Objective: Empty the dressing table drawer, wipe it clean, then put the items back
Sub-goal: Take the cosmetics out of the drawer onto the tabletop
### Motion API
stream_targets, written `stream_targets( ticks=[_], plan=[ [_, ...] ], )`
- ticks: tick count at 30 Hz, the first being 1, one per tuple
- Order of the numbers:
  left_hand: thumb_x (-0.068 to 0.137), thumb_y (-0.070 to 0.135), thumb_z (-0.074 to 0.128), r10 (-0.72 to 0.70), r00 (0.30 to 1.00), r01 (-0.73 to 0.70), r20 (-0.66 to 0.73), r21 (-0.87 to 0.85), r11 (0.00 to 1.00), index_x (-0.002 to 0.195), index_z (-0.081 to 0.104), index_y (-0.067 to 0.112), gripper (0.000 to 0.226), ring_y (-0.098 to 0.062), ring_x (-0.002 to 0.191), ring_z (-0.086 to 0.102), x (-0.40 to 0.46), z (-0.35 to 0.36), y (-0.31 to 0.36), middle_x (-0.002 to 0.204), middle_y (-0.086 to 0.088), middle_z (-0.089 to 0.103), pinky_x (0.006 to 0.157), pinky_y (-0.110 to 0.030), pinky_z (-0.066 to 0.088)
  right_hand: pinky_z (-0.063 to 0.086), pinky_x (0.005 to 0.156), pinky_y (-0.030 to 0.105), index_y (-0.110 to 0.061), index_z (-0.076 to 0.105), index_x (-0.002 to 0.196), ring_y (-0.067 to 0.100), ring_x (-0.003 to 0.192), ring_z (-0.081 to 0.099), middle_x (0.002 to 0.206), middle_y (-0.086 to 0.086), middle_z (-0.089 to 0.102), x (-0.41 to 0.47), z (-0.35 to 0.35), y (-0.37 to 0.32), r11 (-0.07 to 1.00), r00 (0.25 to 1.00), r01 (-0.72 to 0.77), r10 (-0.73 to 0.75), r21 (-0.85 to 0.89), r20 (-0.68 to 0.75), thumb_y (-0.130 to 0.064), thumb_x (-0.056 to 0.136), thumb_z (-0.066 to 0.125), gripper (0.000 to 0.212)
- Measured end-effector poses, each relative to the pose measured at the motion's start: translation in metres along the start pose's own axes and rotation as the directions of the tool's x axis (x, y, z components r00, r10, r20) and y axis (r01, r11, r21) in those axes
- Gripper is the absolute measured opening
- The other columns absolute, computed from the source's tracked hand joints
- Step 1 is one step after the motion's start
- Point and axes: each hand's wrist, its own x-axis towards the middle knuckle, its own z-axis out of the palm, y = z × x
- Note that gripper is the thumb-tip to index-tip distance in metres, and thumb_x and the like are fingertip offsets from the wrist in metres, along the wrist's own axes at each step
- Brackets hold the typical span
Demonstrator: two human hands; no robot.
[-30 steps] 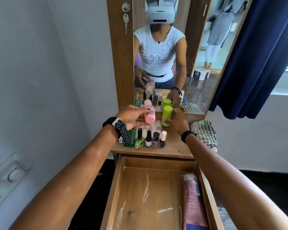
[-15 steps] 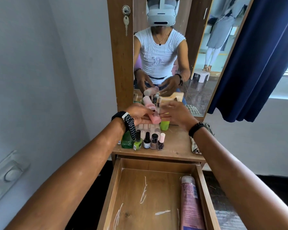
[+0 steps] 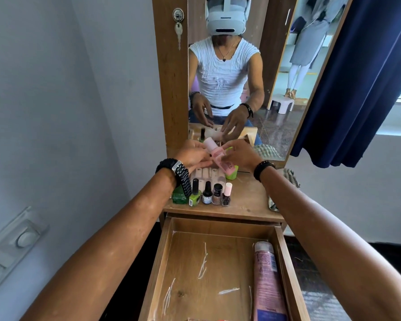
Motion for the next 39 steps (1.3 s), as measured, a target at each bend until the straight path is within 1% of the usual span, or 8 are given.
stream_targets(
  ticks=[4,8,14,19,22,26,34,39],
  plan=[
    [0.088,-0.013,0.047,0.01,1.0,-0.01,0.001,-0.018,1.0,0.122,0.045,-0.01,0.034,-0.023,0.079,0.063,-0.007,-0.013,-0.014,0.114,-0.029,0.055,0.07,-0.027,0.057,0.038,0.065,0.025,-0.001,0.066,0.101,0.03,0.105,0.059,0.111,0.016,0.065,-0.001,0.02,-0.004,0.977,1.0,0.009,-0.003,-0.215,0.031,-0.012,0.078,0.071,0.026],
    [0.086,-0.015,0.049,0.05,0.999,-0.051,-0.016,-0.027,0.998,0.119,0.049,-0.011,0.033,-0.028,0.082,0.064,-0.016,-0.022,-0.027,0.114,-0.032,0.056,0.069,-0.027,0.057,0.042,0.059,0.025,-0.004,0.064,0.069,0.028,0.088,0.062,0.084,0.013,0.068,0.007,0.035,0.0,0.959,0.997,-0.005,0.025,-0.284,0.067,-0.015,0.078,0.071,0.015],
    [0.085,-0.014,0.052,0.1,0.995,-0.1,-0.025,-0.034,0.994,0.11,0.055,-0.009,0.026,-0.023,0.076,0.064,-0.025,-0.026,-0.036,0.113,-0.033,0.055,0.071,-0.029,0.057,0.052,0.082,0.033,0.002,0.071,0.097,0.026,0.097,0.063,0.105,0.015,0.07,0.008,0.037,0.005,0.941,0.999,-0.022,0.036,-0.339,0.035,-0.022,0.082,0.068,0.029],
    [0.086,-0.01,0.053,0.121,0.993,-0.121,-0.013,-0.029,0.992,0.115,0.054,-0.011,0.029,-0.02,0.075,0.066,-0.038,-0.021,-0.042,0.093,-0.02,0.063,0.074,-0.028,0.057,0.05,0.074,0.023,0.002,0.072,0.089,0.028,0.088,0.064,0.097,0.018,0.071,-0.013,0.02,0.002,0.998,0.99,-0.027,0.019,-0.058,-0.142,-0.01,0.081,0.067,0.016],
    [0.087,-0.009,0.053,0.149,0.989,-0.148,0.014,-0.064,0.987,0.113,0.056,-0.008,0.026,-0.012,0.066,0.068,-0.055,-0.015,-0.047,0.087,-0.014,0.065,0.072,-0.026,0.057,0.04,0.061,0.004,-0.007,0.07,0.081,0.003,0.071,0.059,0.087,0.002,0.069,-0.048,0.008,-0.003,0.987,0.936,0.09,-0.038,0.133,-0.35,-0.012,0.082,0.069,0.005],
    [0.087,-0.009,0.052,0.145,0.987,-0.136,0.073,-0.113,0.984,0.111,0.057,-0.008,0.024,-0.008,0.062,0.066,-0.082,-0.001,-0.066,0.081,-0.013,0.064,0.07,-0.024,0.057,0.052,0.075,0.022,-0.02,0.068,0.08,0.006,0.075,0.064,0.082,-0.007,0.068,-0.108,0.001,0.006,0.943,0.898,0.16,-0.016,0.293,-0.439,-0.012,0.079,0.073,0.009],
    [0.087,-0.01,0.052,-0.187,0.945,0.159,0.268,0.122,0.98,0.108,0.057,-0.01,0.022,-0.017,0.07,0.063,-0.095,0.041,-0.14,0.081,-0.014,0.06,0.066,-0.02,0.056,0.049,0.07,0.014,-0.014,0.07,0.093,0.009,0.082,0.064,0.089,-0.002,0.069,-0.208,0.043,0.083,0.918,0.932,-0.232,0.305,0.32,-0.198,-0.015,0.079,0.072,0.014],
    [0.089,-0.006,0.052,-0.334,0.904,0.237,0.266,0.338,0.911,0.081,0.057,0.004,0.013,-0.007,0.053,0.062,-0.077,0.066,-0.179,0.076,-0.011,0.059,0.058,-0.018,0.054,0.043,0.089,0.024,-0.012,0.07,0.102,0.011,0.102,0.057,0.108,-0.005,0.065,-0.231,0.069,0.112,0.922,0.921,-0.348,0.37,0.173,-0.123,-0.018,0.084,0.066,0.02]
  ],
)
